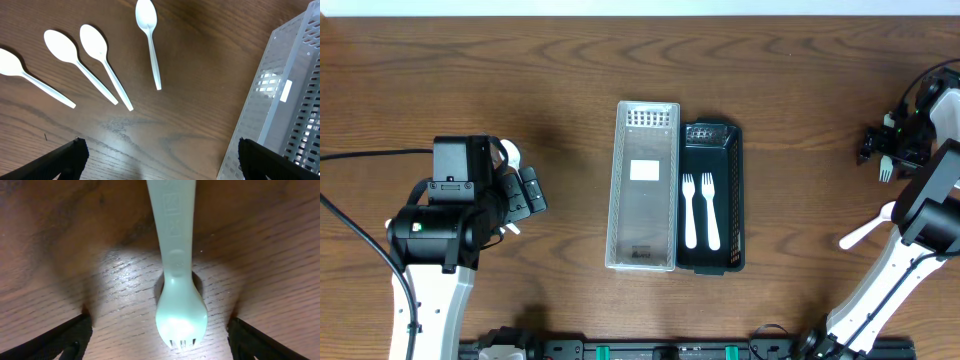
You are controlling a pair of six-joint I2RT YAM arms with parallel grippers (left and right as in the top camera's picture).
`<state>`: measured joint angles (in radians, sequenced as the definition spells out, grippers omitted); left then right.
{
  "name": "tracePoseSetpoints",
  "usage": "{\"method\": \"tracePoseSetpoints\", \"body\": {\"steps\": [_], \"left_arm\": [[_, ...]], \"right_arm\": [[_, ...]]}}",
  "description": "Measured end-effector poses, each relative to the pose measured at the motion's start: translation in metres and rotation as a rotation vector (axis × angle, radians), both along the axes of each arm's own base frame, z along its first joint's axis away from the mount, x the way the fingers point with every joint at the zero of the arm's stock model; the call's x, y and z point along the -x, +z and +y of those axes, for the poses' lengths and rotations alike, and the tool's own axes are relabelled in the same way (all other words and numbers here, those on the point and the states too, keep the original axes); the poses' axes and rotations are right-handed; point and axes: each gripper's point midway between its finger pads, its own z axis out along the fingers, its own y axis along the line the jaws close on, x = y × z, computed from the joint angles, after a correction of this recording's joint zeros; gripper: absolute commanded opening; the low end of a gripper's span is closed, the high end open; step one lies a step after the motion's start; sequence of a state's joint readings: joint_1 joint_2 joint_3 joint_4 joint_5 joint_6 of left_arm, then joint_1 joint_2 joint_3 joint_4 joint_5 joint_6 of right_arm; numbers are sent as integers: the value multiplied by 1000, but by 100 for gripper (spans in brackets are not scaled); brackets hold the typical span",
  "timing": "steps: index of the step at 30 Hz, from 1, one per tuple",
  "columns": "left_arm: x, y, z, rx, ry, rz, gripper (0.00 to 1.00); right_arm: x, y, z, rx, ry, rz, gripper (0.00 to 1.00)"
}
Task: Pack container
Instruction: 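Reach the right gripper to the pale green spork and grasp it, then carry the spork into the black basket and release it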
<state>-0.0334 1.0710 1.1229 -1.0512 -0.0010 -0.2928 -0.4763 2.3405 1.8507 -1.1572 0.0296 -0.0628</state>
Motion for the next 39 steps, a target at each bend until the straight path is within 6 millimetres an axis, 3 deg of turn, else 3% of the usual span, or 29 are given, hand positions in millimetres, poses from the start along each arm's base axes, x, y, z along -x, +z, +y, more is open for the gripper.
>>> {"method": "tracePoseSetpoints", "body": {"steps": [4,12,25,27,33,39], "left_arm": [[0,0,0,0,0,0,98],[0,0,0,0,0,0,98],[0,0,0,0,-1,0,98],[0,0,0,0,-1,0,98],[0,0,0,0,-1,0,98],[0,0,0,0,0,0,98]], "right_arm": [[-1,0,0,-4,2,-6,70],[-2,0,0,-1,3,-8,54],[-3,0,-1,2,4,-12,35],[-3,0,-1,3,5,-12,27],[-3,0,-2,8,4,-13,24],[-3,0,-2,10,4,-14,2]]}}
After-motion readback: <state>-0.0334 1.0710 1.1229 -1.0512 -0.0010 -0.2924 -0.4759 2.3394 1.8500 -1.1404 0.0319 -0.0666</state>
